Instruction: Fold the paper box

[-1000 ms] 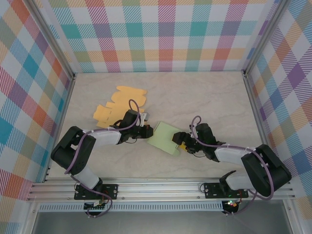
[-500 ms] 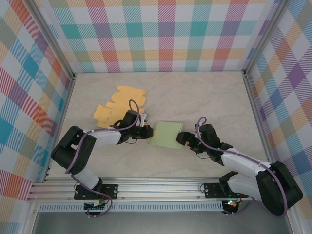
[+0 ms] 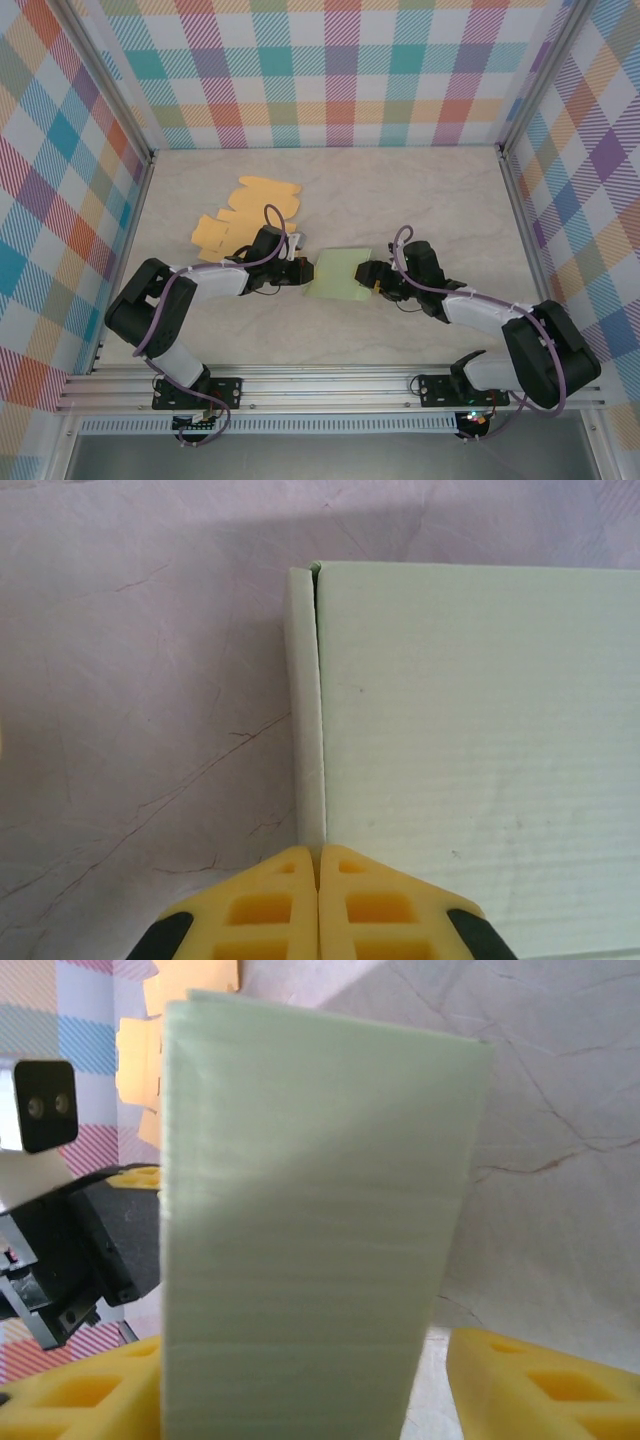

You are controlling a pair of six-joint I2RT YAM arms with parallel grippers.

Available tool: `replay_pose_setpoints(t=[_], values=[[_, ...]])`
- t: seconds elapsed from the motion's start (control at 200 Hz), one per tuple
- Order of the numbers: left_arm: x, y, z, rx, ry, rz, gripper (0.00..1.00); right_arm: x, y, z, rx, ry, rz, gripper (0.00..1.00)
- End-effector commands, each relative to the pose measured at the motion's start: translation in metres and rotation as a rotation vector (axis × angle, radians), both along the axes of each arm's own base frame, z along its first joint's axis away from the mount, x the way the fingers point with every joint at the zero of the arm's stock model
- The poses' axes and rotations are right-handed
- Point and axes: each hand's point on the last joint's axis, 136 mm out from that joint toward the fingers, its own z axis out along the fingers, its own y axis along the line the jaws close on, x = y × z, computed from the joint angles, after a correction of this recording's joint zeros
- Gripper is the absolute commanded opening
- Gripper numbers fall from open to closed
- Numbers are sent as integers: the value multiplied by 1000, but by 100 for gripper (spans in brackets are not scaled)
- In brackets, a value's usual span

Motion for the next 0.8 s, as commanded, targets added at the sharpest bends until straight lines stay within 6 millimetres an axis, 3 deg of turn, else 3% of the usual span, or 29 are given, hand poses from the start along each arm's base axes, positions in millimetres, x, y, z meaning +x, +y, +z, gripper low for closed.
replay_pose_setpoints(t=[0.0,0.1,0.275,0.41,0.63,0.795], values=[[-10,16,-8,62,49,26,11,8,8,21,53,-42,16,56],[-4,15,7,56,5,27,21,7,4,21,63,-15,-4,54],[8,10,46,13,-99,28,49,6,-5,20,79,66,-45,48],[14,9,72,-7,-171,32,54,8,-12,22,83,101,-58,41],[15,14,81,28,-243,14,67,11,-19,25,98,120,-66,40],[3,7,110,14,-508,-100,78,9,-27,29,137,190,-63,39]])
